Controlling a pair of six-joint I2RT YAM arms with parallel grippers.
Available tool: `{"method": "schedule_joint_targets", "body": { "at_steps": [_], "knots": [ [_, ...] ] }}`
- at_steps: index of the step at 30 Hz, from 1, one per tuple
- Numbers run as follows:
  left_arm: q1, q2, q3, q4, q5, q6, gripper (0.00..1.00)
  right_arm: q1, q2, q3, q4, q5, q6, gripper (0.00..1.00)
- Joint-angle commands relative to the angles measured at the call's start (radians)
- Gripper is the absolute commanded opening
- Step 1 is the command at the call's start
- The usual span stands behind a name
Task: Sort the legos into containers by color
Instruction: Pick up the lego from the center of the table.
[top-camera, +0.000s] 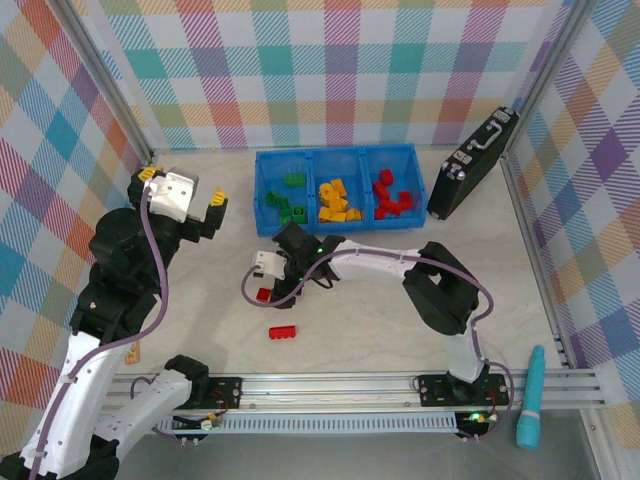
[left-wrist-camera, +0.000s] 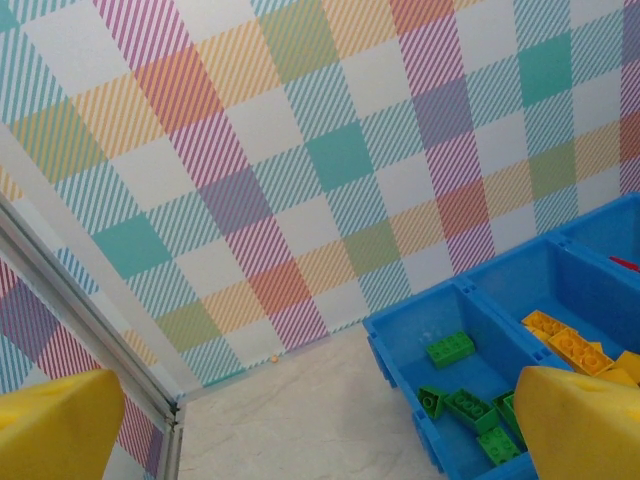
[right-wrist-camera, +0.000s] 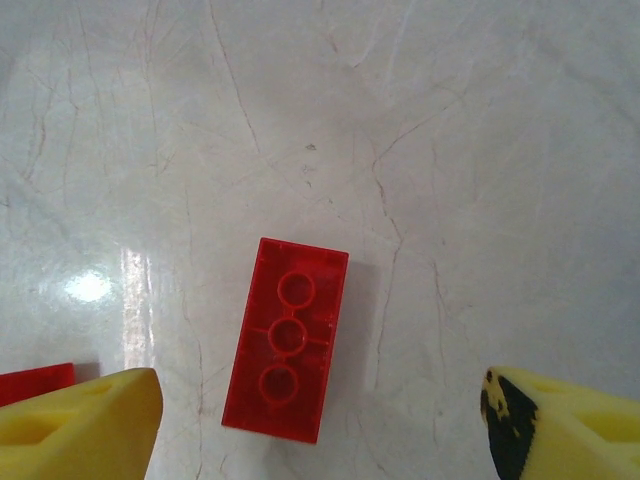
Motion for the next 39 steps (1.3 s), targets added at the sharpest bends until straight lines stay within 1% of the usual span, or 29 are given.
{"method": "schedule_joint_targets", "body": {
  "at_steps": [1,10,12,15,19,22,24,25,27,30,32,35,39],
  "knots": [
    [-0.006,-0.014,-0.007,0.035,0.014,-0.012,1.00,0.014,0.039,0.039,0.048,-0.009,-0.009,0.84],
    [-0.006,-0.008,-0.008,0.038,0.008,-0.004,1.00,0.028,0.128,0.095,0.022,0.019,0.027,0.86],
    [-0.006,-0.001,-0.007,0.027,-0.016,0.005,1.00,0.030,0.142,0.103,0.006,0.027,0.029,0.85],
    [-0.006,0.014,0.019,-0.004,-0.021,0.006,1.00,0.032,0.149,0.099,0.003,0.023,0.036,0.83],
    [-0.007,0.041,0.066,-0.029,-0.005,0.004,1.00,0.033,0.162,0.102,-0.006,0.037,0.044,0.75],
    [-0.006,0.053,0.088,-0.040,0.010,-0.009,1.00,0.033,0.165,0.100,-0.012,0.045,0.045,0.65],
    [-0.004,0.067,0.110,-0.070,0.020,-0.024,1.00,0.034,0.168,0.103,-0.026,0.055,0.043,0.57],
    [-0.006,0.073,0.121,-0.087,0.024,-0.031,1.00,0.034,0.166,0.100,-0.028,0.060,0.041,0.55],
    [-0.006,0.088,0.148,-0.127,0.031,-0.045,1.00,0.032,0.163,0.092,-0.033,0.082,0.034,0.50],
    [-0.006,0.092,0.158,-0.151,0.046,-0.064,1.00,0.022,0.145,0.068,-0.041,0.152,0.018,0.41],
    [-0.006,0.094,0.147,-0.147,0.059,-0.071,1.00,-0.006,0.105,0.035,-0.040,0.166,0.022,0.37],
    [-0.006,0.098,0.123,-0.124,0.072,-0.079,1.00,-0.058,0.006,-0.035,-0.023,0.181,0.023,0.33],
    [-0.006,0.127,0.121,-0.116,0.095,-0.091,1.00,-0.149,-0.145,-0.101,-0.068,0.218,0.007,0.31]
  ]
}}
